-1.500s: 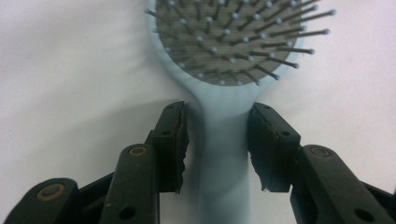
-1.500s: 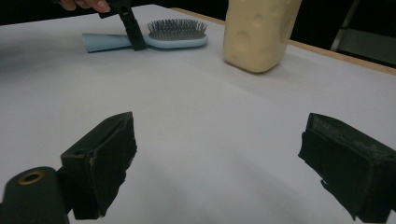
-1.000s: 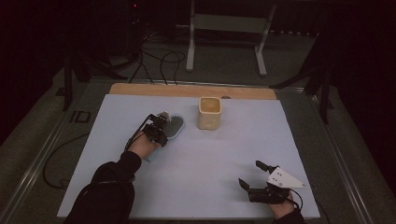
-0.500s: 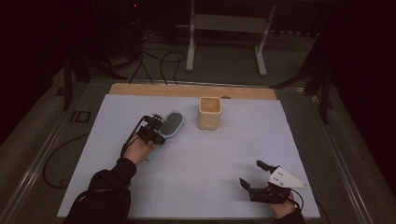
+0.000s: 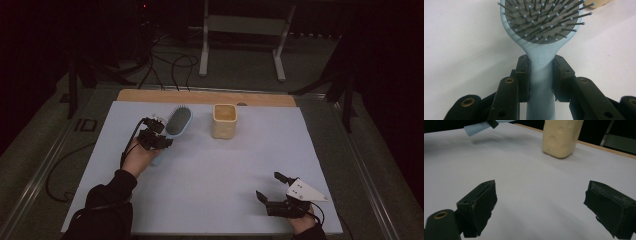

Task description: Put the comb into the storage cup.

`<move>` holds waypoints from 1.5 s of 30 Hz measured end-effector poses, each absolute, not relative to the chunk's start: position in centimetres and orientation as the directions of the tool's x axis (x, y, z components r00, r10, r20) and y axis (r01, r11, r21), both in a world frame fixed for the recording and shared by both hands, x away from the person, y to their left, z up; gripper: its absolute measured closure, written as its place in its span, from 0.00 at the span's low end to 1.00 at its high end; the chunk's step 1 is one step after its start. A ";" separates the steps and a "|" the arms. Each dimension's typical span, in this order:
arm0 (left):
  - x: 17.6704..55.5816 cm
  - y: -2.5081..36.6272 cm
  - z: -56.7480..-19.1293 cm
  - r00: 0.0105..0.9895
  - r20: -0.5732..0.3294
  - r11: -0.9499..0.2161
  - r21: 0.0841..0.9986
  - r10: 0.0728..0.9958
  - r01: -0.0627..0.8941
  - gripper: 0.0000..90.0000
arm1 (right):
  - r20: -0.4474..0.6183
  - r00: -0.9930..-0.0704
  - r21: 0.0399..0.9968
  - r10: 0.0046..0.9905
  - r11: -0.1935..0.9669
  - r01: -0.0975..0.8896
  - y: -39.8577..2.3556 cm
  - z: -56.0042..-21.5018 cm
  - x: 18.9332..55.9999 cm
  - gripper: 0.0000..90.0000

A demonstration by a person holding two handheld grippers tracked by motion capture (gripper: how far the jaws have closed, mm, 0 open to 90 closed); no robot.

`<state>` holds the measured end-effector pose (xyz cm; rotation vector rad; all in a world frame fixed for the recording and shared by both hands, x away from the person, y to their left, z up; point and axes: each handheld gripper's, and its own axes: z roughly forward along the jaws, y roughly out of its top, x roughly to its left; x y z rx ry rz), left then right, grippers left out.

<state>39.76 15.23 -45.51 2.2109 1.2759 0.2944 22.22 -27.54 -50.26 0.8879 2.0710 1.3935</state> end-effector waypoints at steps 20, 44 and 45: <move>39.7 13.7 -42.8 0.600 -0.104 -0.369 0.702 0.793 0.609 0.78 | -0.034 -0.670 0.934 0.742 0.263 0.243 -27.5 -50.3 22.2 0.11; 40.4 11.1 -40.4 0.687 -0.159 -0.284 0.827 0.709 0.485 0.78 | -0.028 -0.671 0.934 0.741 0.259 0.247 -27.5 -50.3 22.3 0.11; 40.4 11.0 -40.4 0.687 -0.157 -0.279 0.832 0.710 0.479 0.78 | -0.028 -0.671 0.934 0.741 0.258 0.246 -27.5 -50.3 22.3 0.11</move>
